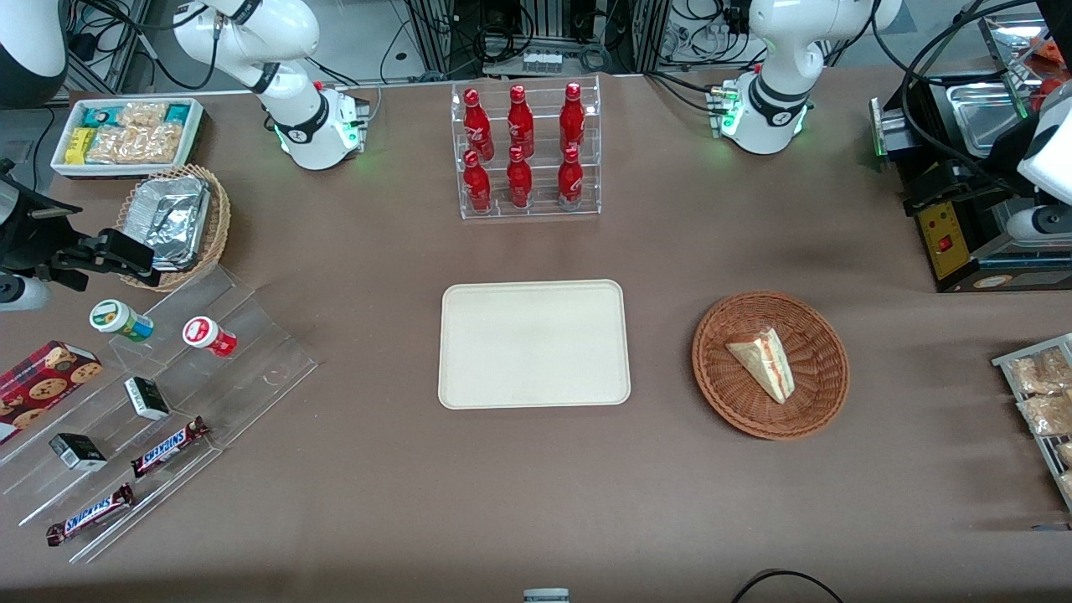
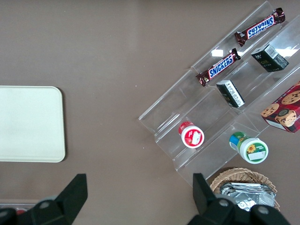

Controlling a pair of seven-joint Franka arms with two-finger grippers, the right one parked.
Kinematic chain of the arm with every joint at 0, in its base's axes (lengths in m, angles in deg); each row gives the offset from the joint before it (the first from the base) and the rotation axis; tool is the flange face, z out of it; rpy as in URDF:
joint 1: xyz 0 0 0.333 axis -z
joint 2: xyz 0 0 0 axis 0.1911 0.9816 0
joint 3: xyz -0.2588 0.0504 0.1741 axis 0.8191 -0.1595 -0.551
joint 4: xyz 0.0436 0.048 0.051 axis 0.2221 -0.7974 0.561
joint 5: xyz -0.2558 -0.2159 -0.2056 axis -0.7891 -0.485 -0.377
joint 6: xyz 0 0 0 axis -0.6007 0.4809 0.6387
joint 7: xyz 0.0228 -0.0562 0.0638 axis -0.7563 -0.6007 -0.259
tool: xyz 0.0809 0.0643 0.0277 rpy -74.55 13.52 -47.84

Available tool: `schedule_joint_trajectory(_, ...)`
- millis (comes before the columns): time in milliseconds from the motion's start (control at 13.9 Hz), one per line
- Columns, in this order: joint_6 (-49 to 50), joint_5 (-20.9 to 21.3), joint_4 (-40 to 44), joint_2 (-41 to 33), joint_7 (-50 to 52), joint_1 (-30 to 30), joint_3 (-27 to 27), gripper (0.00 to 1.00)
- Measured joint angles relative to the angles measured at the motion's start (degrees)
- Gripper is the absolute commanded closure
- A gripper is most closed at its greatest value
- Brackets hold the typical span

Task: Place sandwich from basket to tray
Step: 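Move the left gripper from rest toward the wicker basket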

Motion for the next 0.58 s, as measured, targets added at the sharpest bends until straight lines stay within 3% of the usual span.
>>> schedule_joint_trajectory(360, -0.55, 2.41, -0.03, 1.56, 0.2, -0.07, 0.0, 0.0)
schedule_joint_trajectory(577, -7.24, 2.88, -3.27, 5.09, 3.82, -0.09, 0.01, 0.0)
